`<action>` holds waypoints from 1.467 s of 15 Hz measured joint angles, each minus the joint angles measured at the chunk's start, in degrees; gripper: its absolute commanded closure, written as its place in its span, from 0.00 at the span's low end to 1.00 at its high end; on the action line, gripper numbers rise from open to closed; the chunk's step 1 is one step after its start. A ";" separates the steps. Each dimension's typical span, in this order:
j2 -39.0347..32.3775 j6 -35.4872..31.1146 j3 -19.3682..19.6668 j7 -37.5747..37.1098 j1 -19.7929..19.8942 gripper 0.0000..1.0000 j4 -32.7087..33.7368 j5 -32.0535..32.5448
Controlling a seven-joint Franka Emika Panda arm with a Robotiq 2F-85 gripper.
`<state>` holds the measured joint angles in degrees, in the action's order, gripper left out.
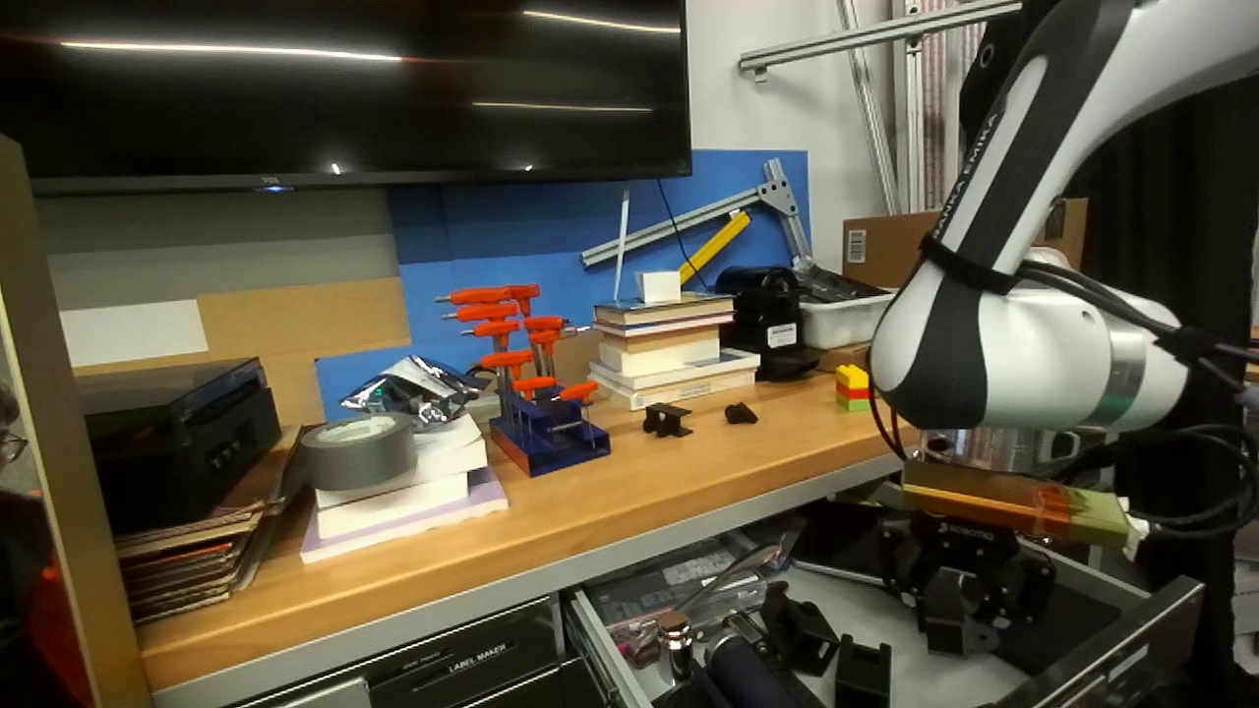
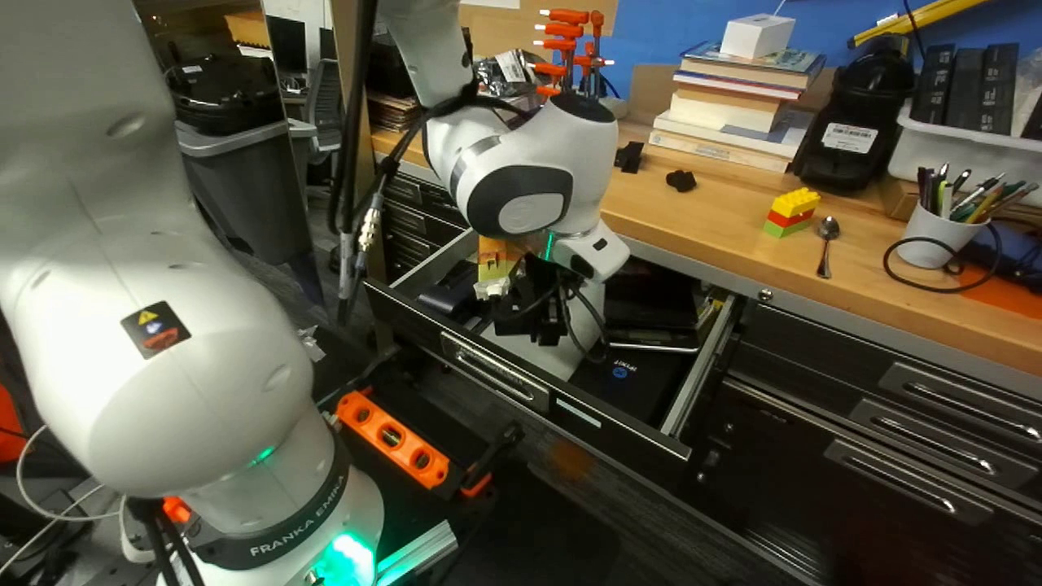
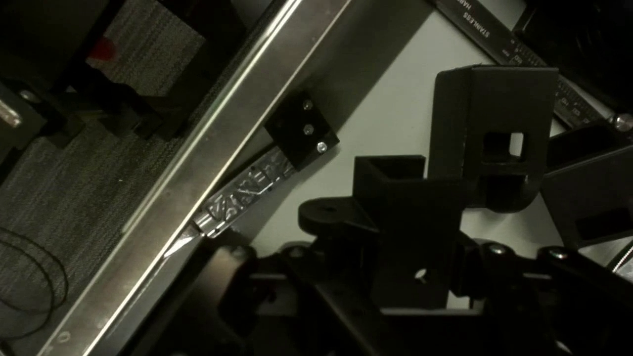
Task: Pick up the black objects from the countertop and put them inside the open drawer then close the drawer
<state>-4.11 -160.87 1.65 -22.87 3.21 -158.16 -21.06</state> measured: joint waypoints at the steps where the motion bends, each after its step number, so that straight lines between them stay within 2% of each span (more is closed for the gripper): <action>1: -0.28 0.00 -0.34 1.87 0.00 0.32 0.00 -2.57; 5: -1.07 0.02 -1.68 8.42 0.01 0.04 0.02 -11.06; 6: -1.23 0.02 -1.81 9.45 0.01 0.00 0.08 -12.12; 9: -1.56 0.03 -1.68 10.51 0.01 0.00 0.49 -11.80; 11: -1.55 0.04 -0.63 9.35 0.01 0.00 1.24 -6.68; 14: -1.42 0.96 2.30 4.84 0.00 0.00 4.30 6.94; 17: -0.91 5.99 4.25 2.87 0.00 0.00 10.83 17.65; 19: -0.67 10.51 4.30 3.18 -0.05 0.00 16.37 20.81; 22: -0.87 16.61 3.56 6.62 -0.22 0.00 24.69 21.65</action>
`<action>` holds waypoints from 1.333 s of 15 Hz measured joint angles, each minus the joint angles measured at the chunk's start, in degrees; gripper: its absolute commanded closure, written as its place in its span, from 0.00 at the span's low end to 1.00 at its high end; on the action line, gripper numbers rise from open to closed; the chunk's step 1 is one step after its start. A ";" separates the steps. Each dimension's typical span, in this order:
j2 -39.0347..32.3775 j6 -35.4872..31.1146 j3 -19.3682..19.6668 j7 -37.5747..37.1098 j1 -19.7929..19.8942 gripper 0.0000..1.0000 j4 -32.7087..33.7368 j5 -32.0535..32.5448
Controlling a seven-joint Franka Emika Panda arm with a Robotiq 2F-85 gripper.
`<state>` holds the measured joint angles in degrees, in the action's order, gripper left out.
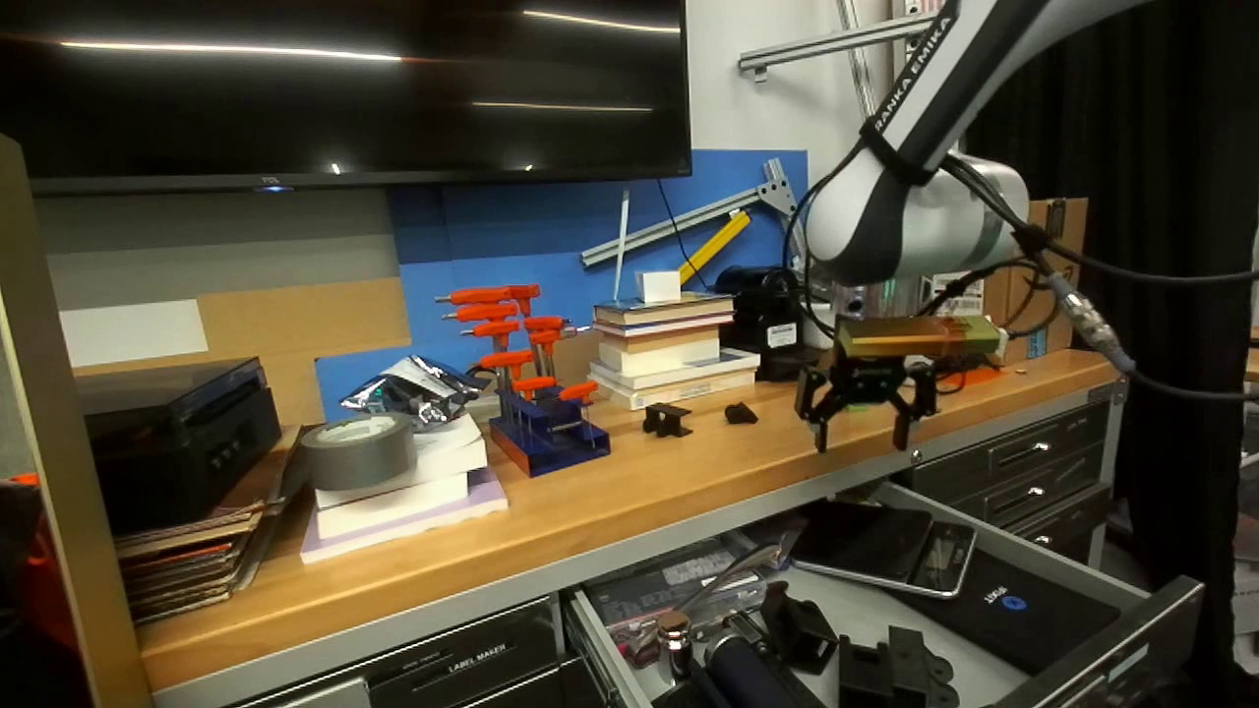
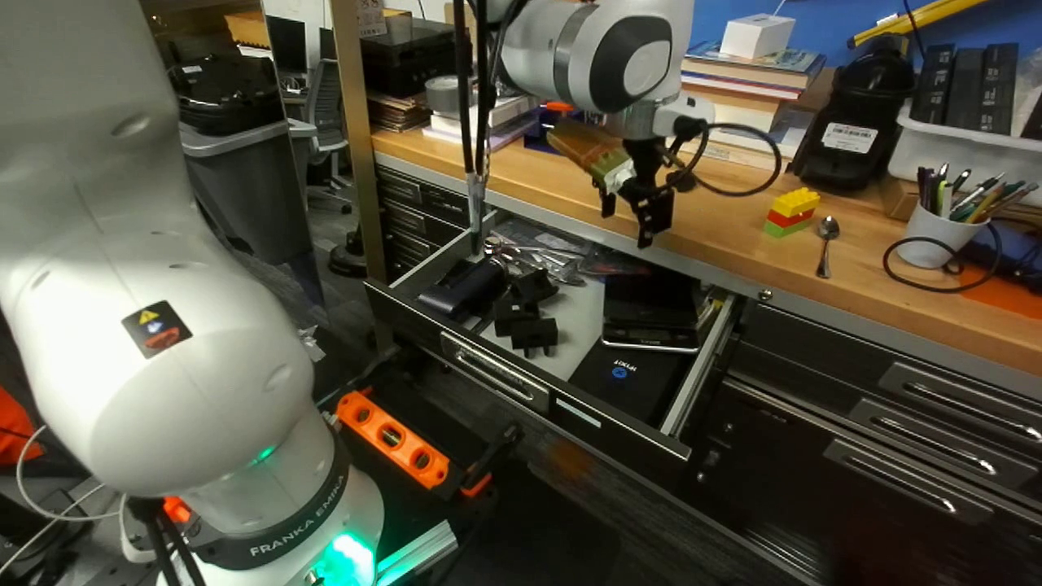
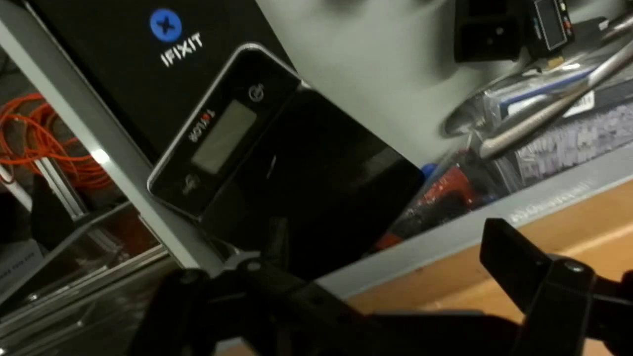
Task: Pick up the black objects from the countertop and put them inside the open drawer then close the drawer
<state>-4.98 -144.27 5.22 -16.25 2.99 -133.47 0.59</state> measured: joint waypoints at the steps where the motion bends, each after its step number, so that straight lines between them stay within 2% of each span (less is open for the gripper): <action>1: -0.26 1.48 -0.33 1.79 0.00 0.00 2.45 -0.09; 5: -3.47 5.11 -1.57 12.44 0.03 0.00 11.40 -3.17; 9: -9.75 7.62 -3.12 24.45 0.86 0.00 19.54 -8.83; 12: -15.25 11.00 -4.78 31.30 2.19 0.00 26.29 -10.41; 20: -27.95 18.96 -7.76 37.07 3.25 0.00 44.82 -10.40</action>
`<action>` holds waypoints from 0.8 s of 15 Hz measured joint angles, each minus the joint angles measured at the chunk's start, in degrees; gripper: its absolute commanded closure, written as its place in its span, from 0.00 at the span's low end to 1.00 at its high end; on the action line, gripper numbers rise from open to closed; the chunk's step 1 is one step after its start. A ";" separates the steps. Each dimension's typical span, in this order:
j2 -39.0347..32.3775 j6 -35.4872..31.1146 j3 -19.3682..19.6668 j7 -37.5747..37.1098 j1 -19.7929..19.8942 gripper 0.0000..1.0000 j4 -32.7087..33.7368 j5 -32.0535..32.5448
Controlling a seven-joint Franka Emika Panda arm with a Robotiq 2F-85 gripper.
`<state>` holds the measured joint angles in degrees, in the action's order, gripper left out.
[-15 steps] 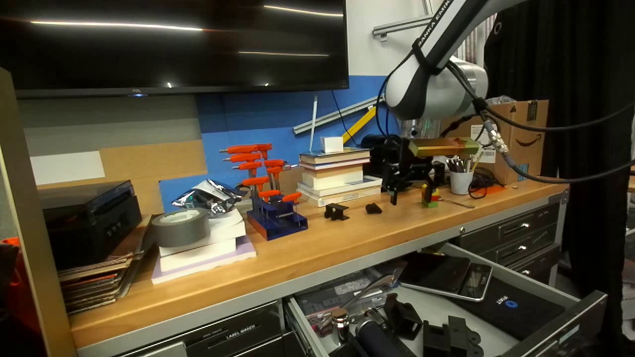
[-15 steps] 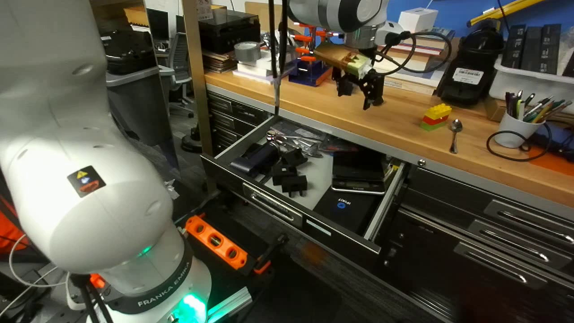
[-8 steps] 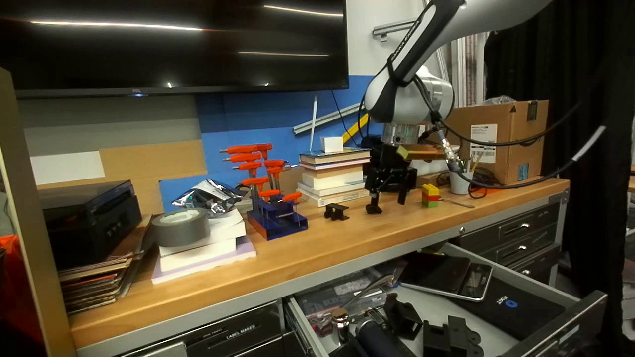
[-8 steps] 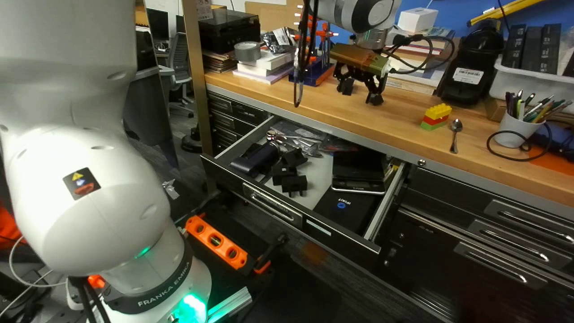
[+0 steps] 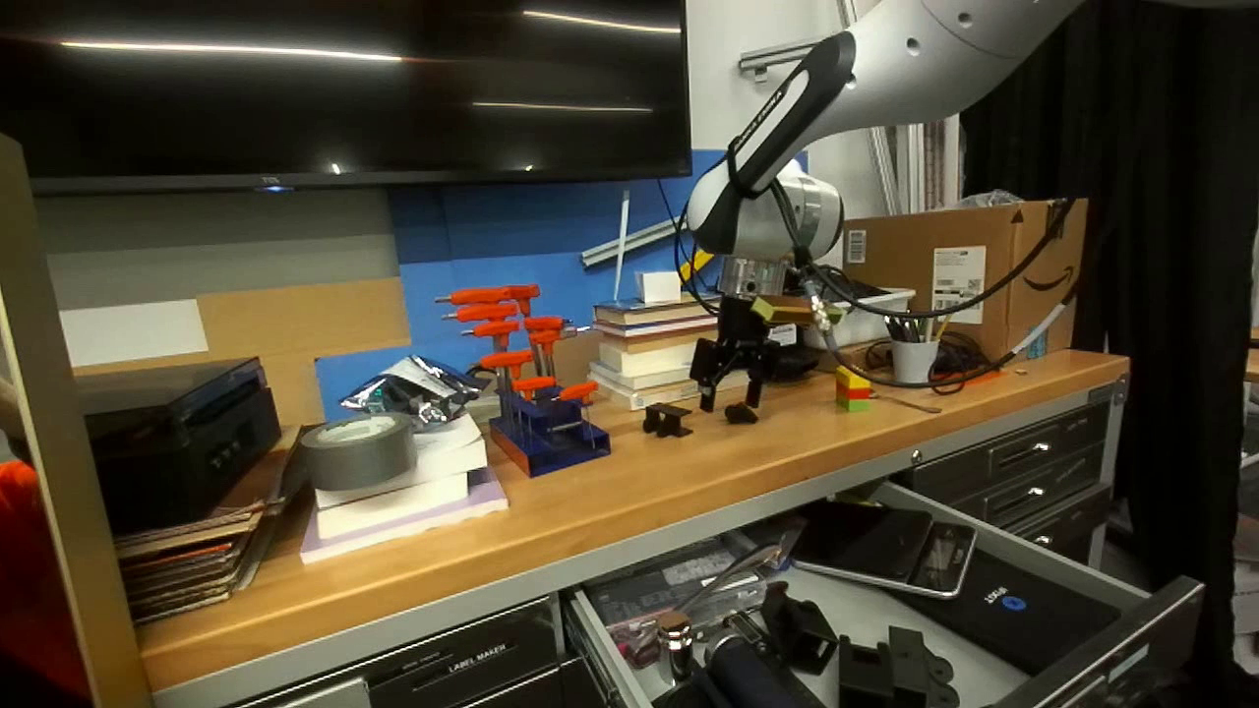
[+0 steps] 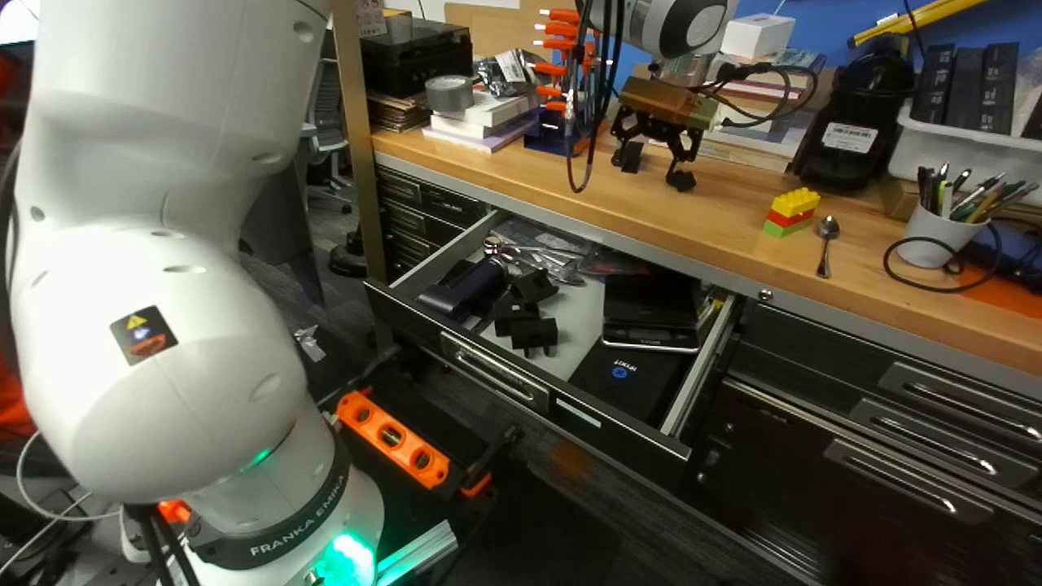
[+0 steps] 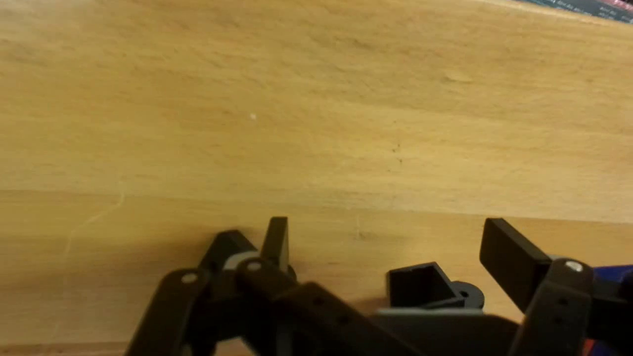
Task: Pick up the black objects from the countertop and put them inside the open drawer then close the drawer
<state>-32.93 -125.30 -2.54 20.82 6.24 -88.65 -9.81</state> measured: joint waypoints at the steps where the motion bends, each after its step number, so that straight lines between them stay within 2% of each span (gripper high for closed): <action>1: -1.23 0.61 -0.41 0.15 -0.02 0.00 2.04 0.04; 12: -13.29 4.61 -1.92 1.65 -1.93 0.00 20.35 3.44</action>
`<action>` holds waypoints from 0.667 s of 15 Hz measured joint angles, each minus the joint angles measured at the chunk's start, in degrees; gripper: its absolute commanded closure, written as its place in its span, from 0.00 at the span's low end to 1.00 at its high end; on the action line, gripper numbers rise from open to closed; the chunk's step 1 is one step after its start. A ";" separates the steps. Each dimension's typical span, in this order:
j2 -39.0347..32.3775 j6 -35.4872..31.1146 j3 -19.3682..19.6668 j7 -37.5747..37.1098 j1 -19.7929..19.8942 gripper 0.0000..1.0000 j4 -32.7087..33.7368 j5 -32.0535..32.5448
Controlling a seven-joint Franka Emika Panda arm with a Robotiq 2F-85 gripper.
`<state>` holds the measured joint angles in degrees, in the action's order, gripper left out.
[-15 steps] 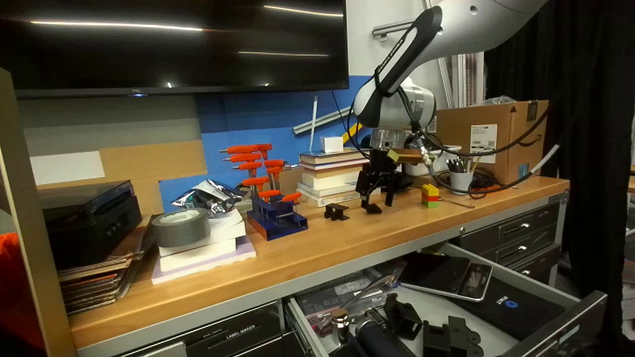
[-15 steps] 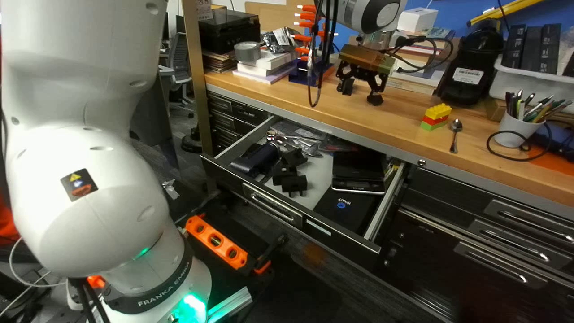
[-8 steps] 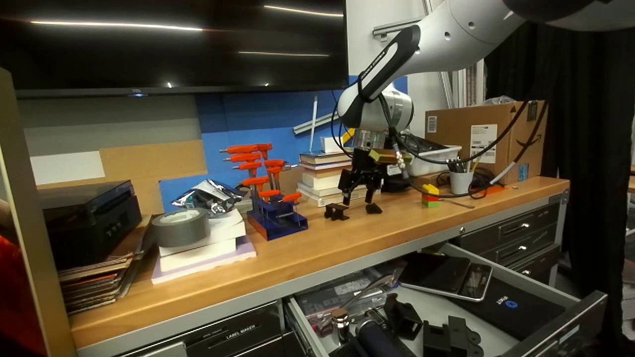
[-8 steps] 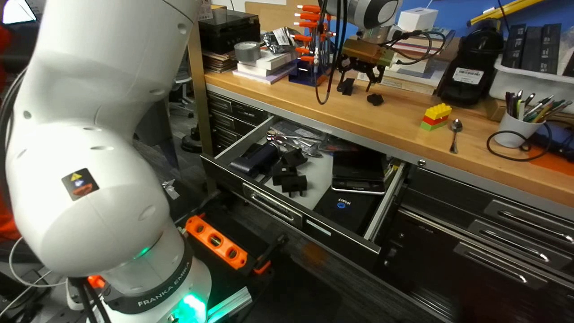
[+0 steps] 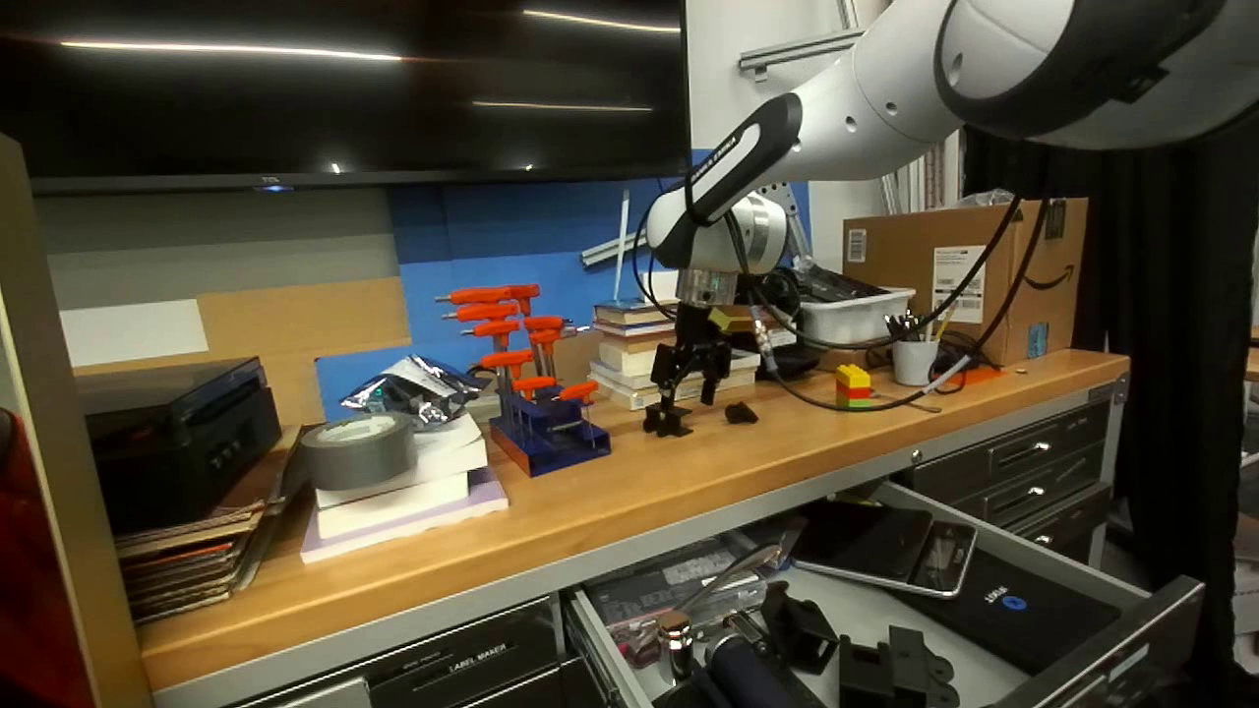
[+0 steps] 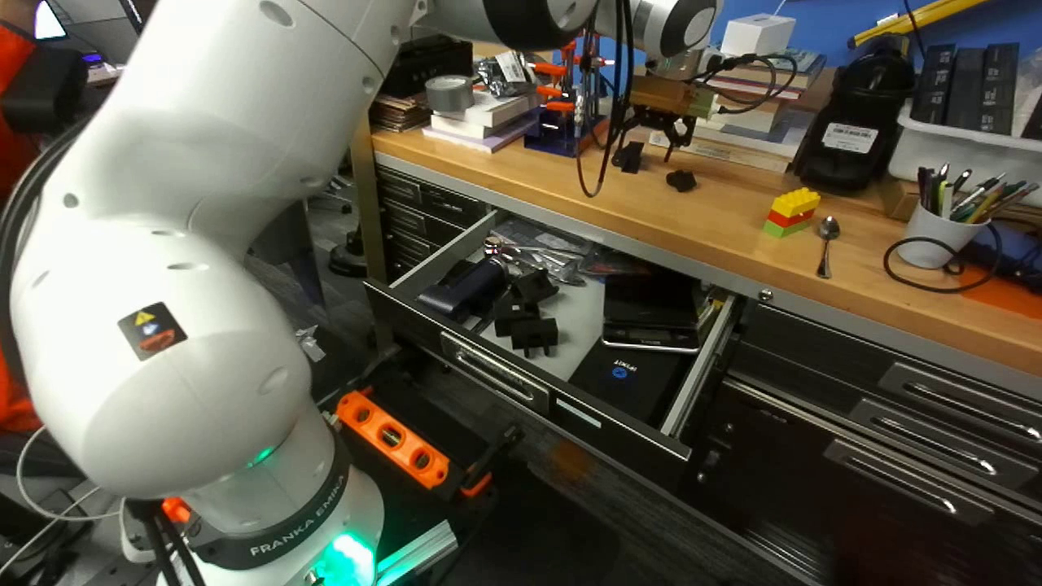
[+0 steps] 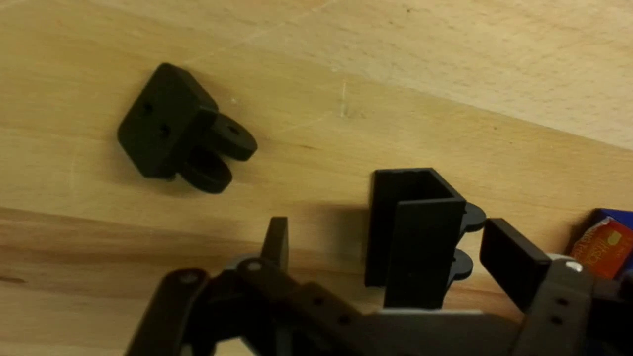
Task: Pick up the black objects from the countertop and put them inside the open drawer then close the drawer
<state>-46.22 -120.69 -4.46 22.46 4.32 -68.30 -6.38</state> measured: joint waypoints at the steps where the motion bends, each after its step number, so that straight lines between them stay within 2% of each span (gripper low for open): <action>1: -1.08 0.25 -0.03 0.31 0.02 0.00 1.53 0.00; 10: -7.35 3.46 -0.80 1.71 0.04 0.00 11.91 0.00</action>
<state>-53.57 -117.23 -5.25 24.17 4.36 -56.39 -6.38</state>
